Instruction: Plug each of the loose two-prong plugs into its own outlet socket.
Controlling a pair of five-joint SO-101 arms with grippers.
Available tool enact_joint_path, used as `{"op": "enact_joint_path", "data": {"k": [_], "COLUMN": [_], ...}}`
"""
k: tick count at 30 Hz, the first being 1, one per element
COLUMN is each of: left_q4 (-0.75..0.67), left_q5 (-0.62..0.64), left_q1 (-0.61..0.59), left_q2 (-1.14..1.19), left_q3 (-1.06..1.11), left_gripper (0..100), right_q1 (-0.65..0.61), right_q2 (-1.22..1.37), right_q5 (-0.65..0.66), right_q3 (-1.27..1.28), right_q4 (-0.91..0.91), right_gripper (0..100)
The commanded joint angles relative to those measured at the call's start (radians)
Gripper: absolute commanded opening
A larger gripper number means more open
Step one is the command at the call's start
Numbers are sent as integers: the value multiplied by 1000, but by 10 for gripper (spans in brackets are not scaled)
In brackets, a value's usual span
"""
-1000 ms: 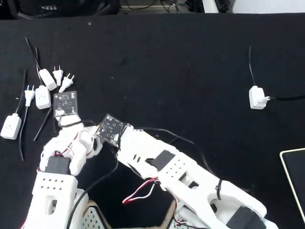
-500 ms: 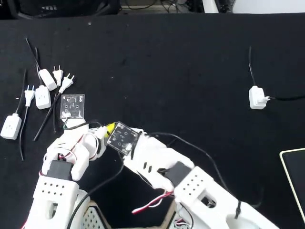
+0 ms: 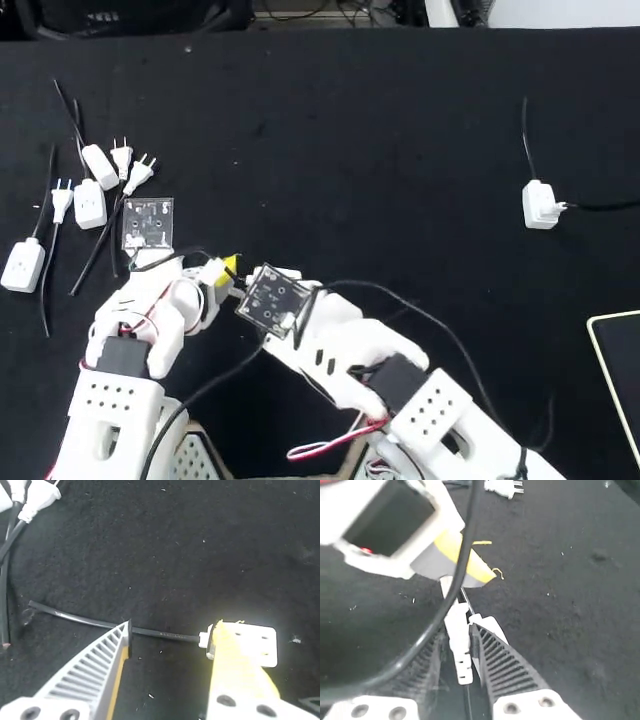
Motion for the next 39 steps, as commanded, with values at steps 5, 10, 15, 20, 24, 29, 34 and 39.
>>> {"op": "enact_joint_path", "data": {"k": [5,10,15,20,24,29,34,39], "left_q4": [-6,-6,-8,-3,-5,-8,-8,-8], "left_q5": [-12,-12,-8,-5,-5,-5,-5,35], "left_q1": [22,21,13,13,12,-44,-125,-70], "left_q2": [3,3,3,3,3,3,3,3], "left_q3": [7,7,-8,-70,-91,-110,-117,-117], "left_gripper": [266,266,266,266,266,266,266,266], "right_q1": [-14,-14,-17,-18,-17,-17,-18,-18], "right_q2": [-119,-124,-114,-114,-114,-114,-114,-114], "right_q5": [-11,-11,-11,-11,-11,-9,-9,-9], "right_q3": [7,7,24,97,105,104,104,108], "right_q4": [-9,-9,-15,-84,-86,-81,-81,-81], "right_gripper": [10,10,10,10,10,10,10,10]}}
